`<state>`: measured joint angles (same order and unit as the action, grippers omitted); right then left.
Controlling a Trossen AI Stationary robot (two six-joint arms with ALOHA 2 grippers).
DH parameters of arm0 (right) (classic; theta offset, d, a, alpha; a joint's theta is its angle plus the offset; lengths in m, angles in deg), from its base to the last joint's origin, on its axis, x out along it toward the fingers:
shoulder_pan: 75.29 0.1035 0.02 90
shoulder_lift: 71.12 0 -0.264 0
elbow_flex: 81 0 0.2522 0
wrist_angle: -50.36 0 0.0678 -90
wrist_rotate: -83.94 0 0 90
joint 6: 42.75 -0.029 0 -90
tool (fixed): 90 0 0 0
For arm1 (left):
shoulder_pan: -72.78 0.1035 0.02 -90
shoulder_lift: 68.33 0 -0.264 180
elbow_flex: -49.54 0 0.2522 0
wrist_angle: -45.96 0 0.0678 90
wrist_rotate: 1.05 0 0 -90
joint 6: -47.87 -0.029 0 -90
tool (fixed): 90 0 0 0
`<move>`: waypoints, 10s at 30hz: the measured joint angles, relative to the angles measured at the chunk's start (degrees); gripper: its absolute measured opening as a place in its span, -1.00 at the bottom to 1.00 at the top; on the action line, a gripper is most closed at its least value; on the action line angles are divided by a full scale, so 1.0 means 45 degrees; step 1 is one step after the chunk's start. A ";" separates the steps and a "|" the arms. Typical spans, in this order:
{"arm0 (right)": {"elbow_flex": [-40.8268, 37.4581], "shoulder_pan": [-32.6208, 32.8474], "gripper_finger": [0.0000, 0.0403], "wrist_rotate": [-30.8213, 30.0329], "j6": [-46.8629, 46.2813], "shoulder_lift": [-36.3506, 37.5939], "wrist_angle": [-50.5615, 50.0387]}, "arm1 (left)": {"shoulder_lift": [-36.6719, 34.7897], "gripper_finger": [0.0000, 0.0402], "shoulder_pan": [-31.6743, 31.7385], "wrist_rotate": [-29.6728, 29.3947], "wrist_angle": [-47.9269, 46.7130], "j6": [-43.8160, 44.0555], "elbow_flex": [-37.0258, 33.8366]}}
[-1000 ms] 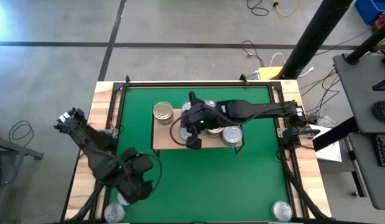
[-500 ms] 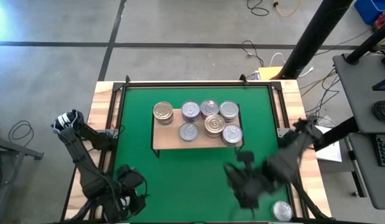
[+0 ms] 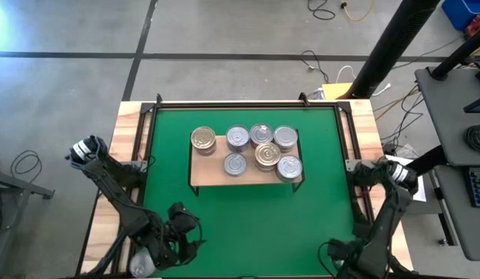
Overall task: Stack canned seafood by type on shelf
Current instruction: Put the right yellow and blue tuna can on the shelf
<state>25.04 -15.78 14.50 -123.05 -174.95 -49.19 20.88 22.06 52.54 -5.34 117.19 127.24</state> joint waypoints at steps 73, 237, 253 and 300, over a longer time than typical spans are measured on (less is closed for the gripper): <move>-0.4111 -0.2546 -0.95 -0.7491 0.2389 0.0146 0.9221 | 0.3038 0.81 0.0568 0.0301 0.4137 -0.0828 0.0575; -0.1978 -0.6798 0.50 -0.7646 1.1948 -0.2526 1.1314 | 0.8065 0.89 0.3927 0.0248 0.6660 -0.7206 0.3872; 0.0121 -0.5684 -0.35 -1.0472 1.2944 0.0172 1.2402 | 0.4541 0.86 0.0937 -0.4544 -0.0691 0.1300 0.4017; 0.1902 -1.2228 -0.96 -0.5126 1.9065 -0.1857 1.5575 | -0.1332 0.98 0.6567 0.0854 -0.4129 -0.5754 0.1468</move>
<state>33.60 -70.80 -8.56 -37.26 -183.31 20.90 14.89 51.61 56.39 -23.92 91.29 133.85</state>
